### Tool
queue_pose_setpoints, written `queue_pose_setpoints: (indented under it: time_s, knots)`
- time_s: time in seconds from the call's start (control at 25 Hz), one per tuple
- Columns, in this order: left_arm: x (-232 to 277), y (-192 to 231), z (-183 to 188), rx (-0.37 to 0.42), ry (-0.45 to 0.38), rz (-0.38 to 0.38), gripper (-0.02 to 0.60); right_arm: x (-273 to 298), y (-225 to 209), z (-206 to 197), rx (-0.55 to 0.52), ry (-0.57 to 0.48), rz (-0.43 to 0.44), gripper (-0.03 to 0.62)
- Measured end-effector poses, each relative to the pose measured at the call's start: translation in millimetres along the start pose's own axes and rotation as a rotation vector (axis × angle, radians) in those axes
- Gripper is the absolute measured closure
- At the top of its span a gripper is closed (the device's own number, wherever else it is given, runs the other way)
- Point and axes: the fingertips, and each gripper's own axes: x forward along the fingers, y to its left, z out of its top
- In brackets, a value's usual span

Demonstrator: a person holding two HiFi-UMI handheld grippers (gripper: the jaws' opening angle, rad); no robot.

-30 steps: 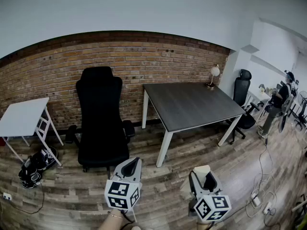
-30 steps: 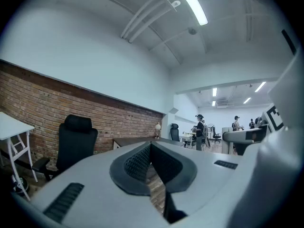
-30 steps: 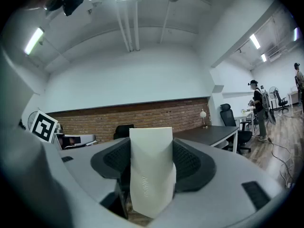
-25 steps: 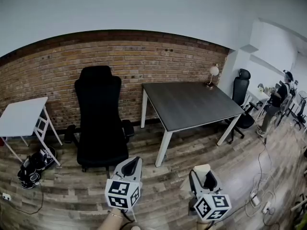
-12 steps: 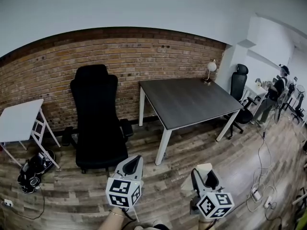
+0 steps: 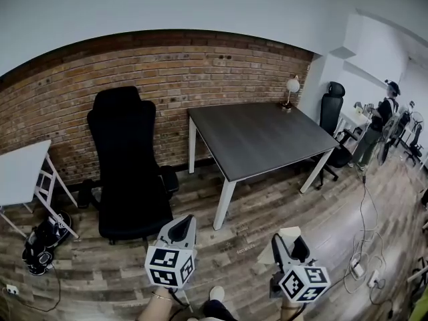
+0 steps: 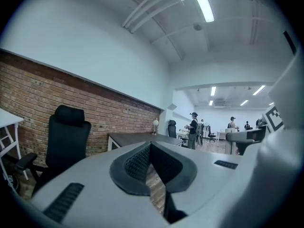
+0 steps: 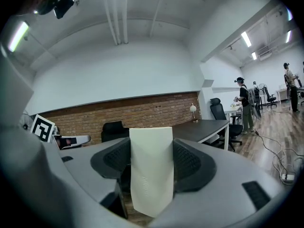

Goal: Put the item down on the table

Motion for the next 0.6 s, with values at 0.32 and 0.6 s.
queue_pose_setpoints:
  time_s: [0.32, 0.6]
  knots:
    - [75.9, -2.0, 9.8, 0.026, 0.006, -0.039, 0.571, 54.6, -39.6, 11.5, 0.023, -0.009, -0.032, 0.299]
    - [144.8, -2.4, 32.5, 0.047, -0.010, -0.032, 0.571, 102.2, -78.6, 34.7, 0.023, -0.024, -0.037, 0.299]
